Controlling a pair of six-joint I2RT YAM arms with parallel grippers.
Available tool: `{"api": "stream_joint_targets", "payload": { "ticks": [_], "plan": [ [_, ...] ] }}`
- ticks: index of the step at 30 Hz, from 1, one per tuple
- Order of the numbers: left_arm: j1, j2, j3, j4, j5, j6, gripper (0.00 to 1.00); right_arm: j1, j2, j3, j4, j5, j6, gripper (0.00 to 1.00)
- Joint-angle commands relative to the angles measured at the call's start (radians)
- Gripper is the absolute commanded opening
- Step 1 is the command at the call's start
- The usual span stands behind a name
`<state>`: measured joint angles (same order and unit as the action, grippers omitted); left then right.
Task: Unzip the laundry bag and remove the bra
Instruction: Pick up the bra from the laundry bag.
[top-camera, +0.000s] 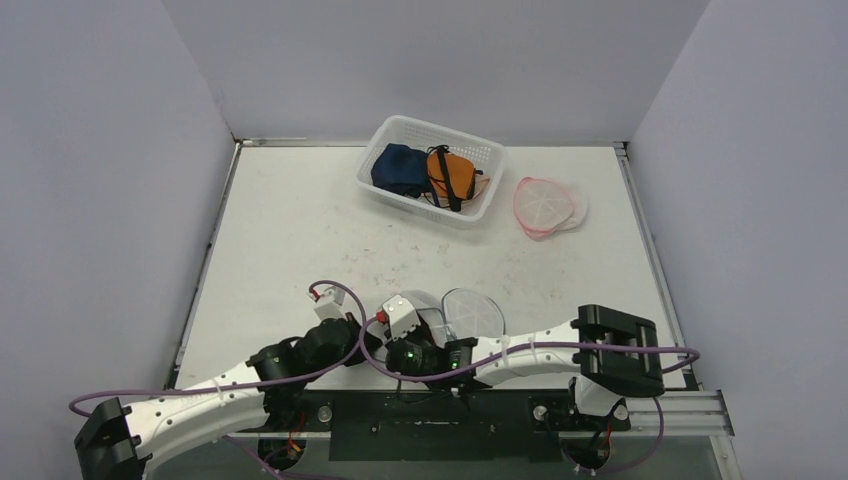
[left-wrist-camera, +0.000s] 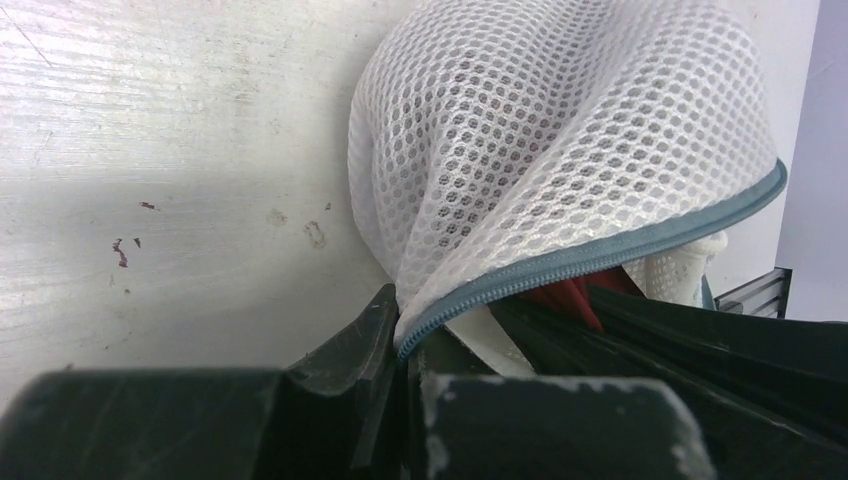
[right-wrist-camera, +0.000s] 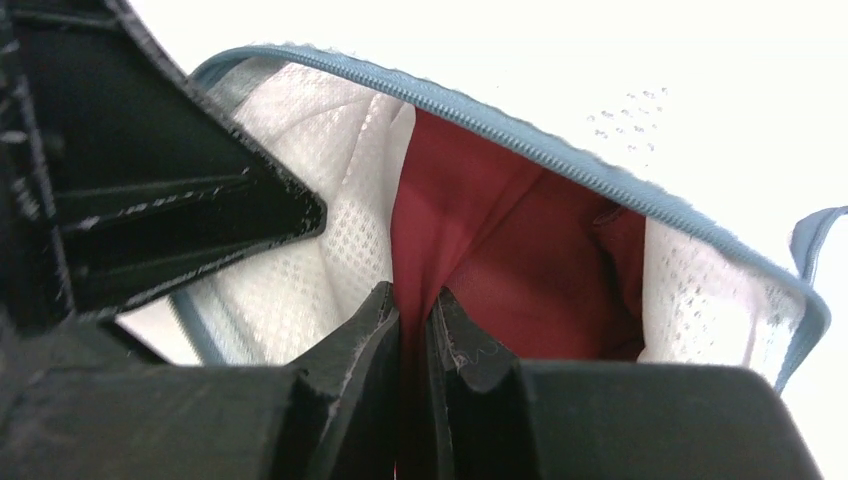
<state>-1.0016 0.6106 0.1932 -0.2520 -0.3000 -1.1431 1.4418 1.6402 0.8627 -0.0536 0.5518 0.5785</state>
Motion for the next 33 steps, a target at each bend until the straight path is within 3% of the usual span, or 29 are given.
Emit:
{"api": "stream_joint_targets", "payload": {
  "ticks": [1,9,19,33],
  "plan": [
    [-0.001,-0.015,0.025,-0.011,-0.028,0.002,0.0,0.002,-0.142,-0.065,0.038,-0.11,-0.062,0.05],
    [0.001,-0.011,0.077,-0.004,-0.074,0.019,0.0,-0.001,-0.32,-0.134,0.046,-0.299,-0.177,0.05],
    [0.005,0.067,0.145,0.04,-0.102,0.048,0.0,-0.035,-0.415,-0.164,0.079,-0.614,-0.265,0.05],
    [0.021,0.154,0.18,0.079,-0.075,0.071,0.0,-0.066,-0.528,-0.117,-0.014,-0.676,-0.332,0.05]
  ]
}}
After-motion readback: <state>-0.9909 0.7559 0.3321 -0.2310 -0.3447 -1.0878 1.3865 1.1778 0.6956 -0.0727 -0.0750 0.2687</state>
